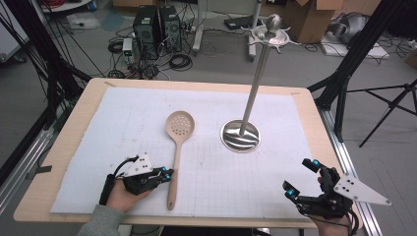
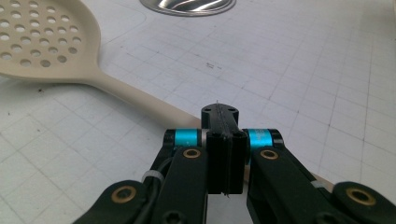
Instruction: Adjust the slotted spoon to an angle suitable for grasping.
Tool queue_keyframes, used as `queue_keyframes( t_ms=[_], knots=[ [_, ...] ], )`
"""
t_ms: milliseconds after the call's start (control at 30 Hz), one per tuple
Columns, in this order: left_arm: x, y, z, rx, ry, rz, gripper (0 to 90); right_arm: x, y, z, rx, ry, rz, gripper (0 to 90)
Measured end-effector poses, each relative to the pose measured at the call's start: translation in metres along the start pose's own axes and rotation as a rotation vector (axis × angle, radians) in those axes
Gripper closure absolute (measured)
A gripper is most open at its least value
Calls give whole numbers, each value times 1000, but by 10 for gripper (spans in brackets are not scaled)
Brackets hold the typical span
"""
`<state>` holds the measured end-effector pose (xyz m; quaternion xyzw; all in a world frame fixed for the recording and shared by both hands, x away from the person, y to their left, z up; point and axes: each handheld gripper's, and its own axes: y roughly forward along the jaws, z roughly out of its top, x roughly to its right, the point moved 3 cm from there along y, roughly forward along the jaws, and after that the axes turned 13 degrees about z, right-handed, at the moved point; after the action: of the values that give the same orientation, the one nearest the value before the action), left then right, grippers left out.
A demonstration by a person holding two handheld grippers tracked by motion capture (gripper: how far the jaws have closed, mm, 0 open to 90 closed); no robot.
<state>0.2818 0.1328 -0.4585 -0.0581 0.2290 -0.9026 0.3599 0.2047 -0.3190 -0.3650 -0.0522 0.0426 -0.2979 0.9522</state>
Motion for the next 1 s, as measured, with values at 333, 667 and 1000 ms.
queue_keyframes(
  t_ms=[333, 667, 1000],
  knots=[
    [-1, 1, -2, -56, 17, 4, 896, -1, 0, 0, 0, 2, 0, 74],
    [-1, 4, -3, -115, 20, -5, 896, -2, 4, -1, -15, -1, 9, 74],
    [10, 14, 2, -125, 28, -8, 896, -1, 7, 1, -10, -6, 15, 74]
  ],
)
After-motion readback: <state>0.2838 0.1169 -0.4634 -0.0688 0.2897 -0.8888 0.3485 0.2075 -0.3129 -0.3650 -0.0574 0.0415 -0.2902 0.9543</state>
